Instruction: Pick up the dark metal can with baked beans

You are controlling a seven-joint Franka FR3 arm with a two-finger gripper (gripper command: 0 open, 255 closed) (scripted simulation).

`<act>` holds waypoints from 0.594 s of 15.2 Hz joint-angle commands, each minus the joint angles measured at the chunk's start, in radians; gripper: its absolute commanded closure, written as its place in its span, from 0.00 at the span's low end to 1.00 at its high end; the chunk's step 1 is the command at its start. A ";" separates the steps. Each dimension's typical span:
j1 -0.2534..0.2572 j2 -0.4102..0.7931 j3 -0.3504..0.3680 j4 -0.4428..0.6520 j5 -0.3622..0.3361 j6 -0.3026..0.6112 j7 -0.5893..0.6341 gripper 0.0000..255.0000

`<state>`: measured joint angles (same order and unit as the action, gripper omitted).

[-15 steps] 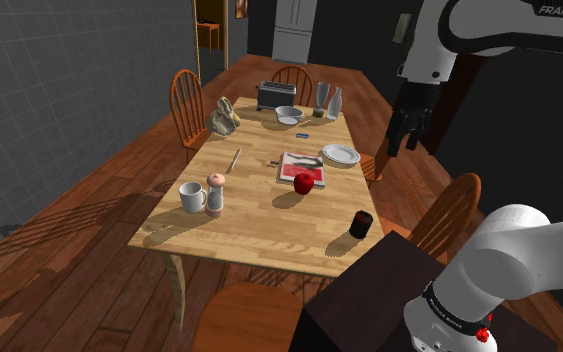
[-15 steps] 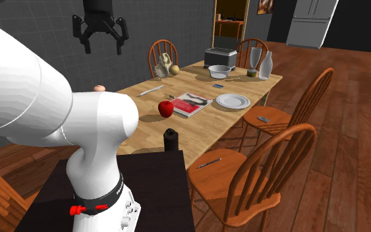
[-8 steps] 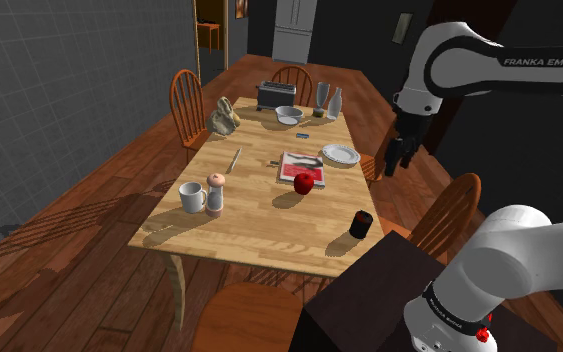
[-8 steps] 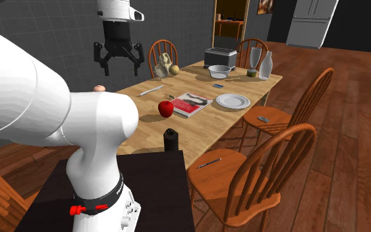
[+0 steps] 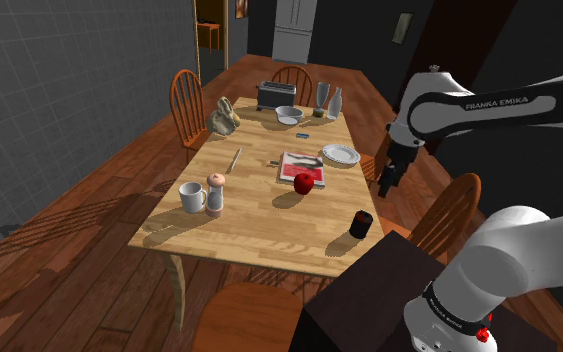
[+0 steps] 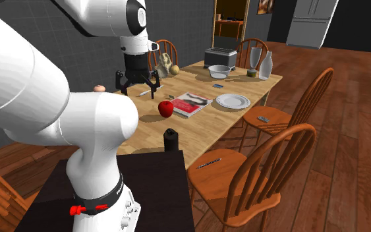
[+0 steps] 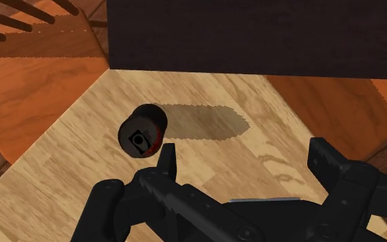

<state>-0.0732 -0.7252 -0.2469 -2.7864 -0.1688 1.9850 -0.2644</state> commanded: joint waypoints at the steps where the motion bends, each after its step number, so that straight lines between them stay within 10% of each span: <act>1: -0.012 0.049 -0.038 -0.029 -0.030 0.092 -0.042 0.00; 9: -0.010 0.373 -0.192 -0.058 -0.078 0.489 -0.210 0.00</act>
<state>-0.0847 -0.4003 -0.4154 -2.8491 -0.2456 2.4205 -0.4437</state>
